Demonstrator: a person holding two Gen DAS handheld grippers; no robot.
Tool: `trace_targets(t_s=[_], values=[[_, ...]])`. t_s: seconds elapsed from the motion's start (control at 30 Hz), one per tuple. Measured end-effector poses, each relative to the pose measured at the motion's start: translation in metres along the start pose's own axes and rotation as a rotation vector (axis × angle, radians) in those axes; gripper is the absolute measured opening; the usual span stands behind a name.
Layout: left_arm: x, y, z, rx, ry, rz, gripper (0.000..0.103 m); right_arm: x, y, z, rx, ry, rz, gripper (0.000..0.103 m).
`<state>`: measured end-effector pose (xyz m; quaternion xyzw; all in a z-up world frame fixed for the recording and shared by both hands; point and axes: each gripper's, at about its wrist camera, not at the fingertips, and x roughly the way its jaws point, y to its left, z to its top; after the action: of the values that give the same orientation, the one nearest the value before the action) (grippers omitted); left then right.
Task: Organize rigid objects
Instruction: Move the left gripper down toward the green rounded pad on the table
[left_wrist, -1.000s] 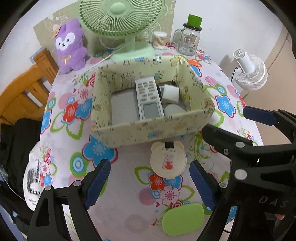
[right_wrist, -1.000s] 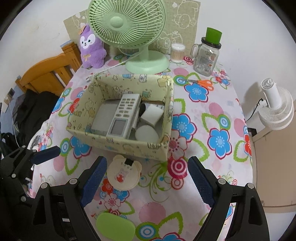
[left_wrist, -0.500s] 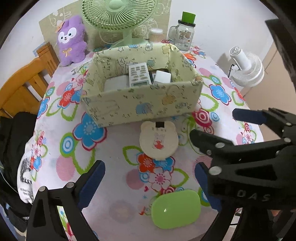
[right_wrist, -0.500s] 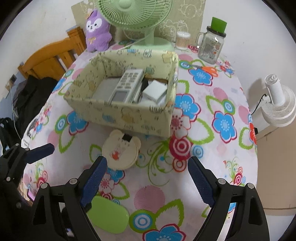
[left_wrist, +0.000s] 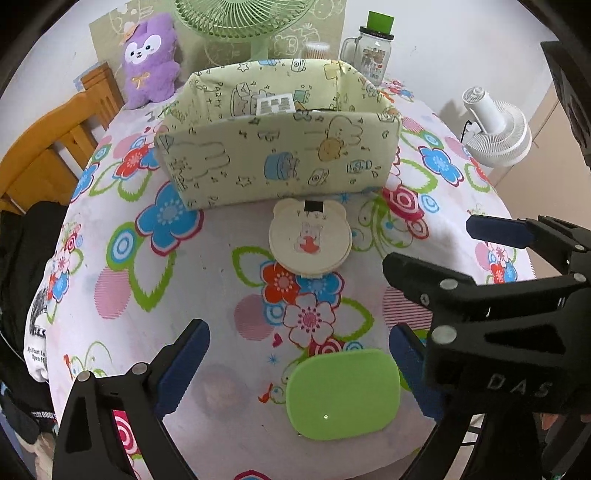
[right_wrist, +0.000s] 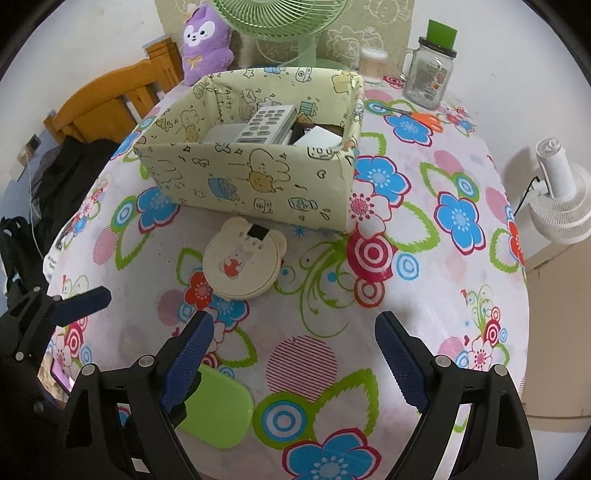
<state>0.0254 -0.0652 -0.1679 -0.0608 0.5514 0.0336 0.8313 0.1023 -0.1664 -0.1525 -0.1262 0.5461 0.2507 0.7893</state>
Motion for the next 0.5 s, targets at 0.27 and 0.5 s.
trace_targets(t_s=[0.27,0.5], values=[[0.01,-0.004,-0.017,-0.014,-0.009,-0.028,0.099,0.009,-0.002,-0.015,-0.005,-0.032,0.009,0.091],[0.021,-0.008,-0.031,-0.012,0.012,-0.03,0.099,0.017,-0.007,-0.032,-0.023,-0.029,0.005,0.091]])
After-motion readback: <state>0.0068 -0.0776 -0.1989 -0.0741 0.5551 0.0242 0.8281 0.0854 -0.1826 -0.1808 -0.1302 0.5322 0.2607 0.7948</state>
